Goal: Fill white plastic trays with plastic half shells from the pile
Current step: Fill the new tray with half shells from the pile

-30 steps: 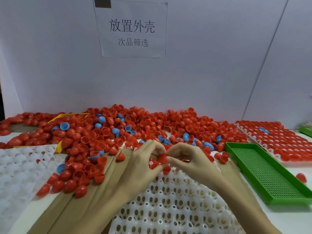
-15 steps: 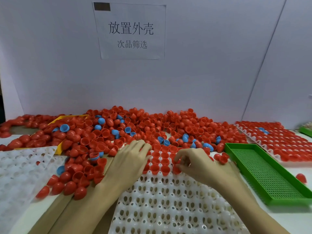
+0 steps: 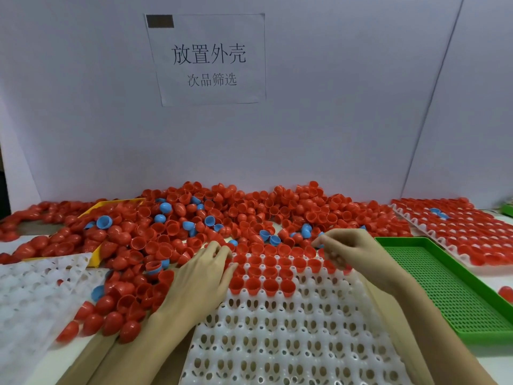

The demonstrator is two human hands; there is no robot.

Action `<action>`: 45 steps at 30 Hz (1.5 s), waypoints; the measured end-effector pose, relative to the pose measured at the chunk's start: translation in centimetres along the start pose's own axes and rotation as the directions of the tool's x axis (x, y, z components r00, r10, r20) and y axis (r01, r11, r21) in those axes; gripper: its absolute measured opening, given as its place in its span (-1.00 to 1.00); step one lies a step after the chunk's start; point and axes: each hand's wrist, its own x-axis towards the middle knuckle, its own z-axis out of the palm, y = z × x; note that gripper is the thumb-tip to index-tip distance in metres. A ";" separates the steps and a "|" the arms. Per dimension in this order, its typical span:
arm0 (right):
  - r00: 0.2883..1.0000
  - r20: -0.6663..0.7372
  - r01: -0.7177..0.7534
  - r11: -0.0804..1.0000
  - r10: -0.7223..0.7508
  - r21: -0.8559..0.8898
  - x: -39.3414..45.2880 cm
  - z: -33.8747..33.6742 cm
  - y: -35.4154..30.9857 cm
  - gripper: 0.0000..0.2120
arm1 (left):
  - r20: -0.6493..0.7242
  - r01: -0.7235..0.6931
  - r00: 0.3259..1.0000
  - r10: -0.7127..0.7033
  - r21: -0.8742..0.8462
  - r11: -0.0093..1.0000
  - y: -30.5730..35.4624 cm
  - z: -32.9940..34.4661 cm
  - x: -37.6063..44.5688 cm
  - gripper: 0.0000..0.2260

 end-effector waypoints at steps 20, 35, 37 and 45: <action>0.900 -0.389 0.247 0.966 -0.199 0.078 -0.4 1.0 3.6 -0.62 | 0.093 0.090 0.992 -0.084 -0.061 0.994 1.4 0.9 11.0 -0.73; 0.902 -0.364 0.226 0.972 -0.232 -0.061 -0.4 1.0 4.1 -0.62 | 0.673 -0.189 0.733 0.097 0.065 0.980 3.3 7.0 18.2 -0.36; 0.904 -0.361 0.222 0.973 -0.229 -0.062 -0.4 1.0 4.1 -0.62 | 0.653 -0.176 0.755 0.068 0.102 0.979 3.2 7.4 18.2 -0.41; 0.906 -0.361 0.203 0.975 -0.222 -0.092 -0.4 1.1 4.2 -0.62 | 0.232 0.054 0.973 -0.011 -0.181 0.982 1.1 6.7 17.4 -0.69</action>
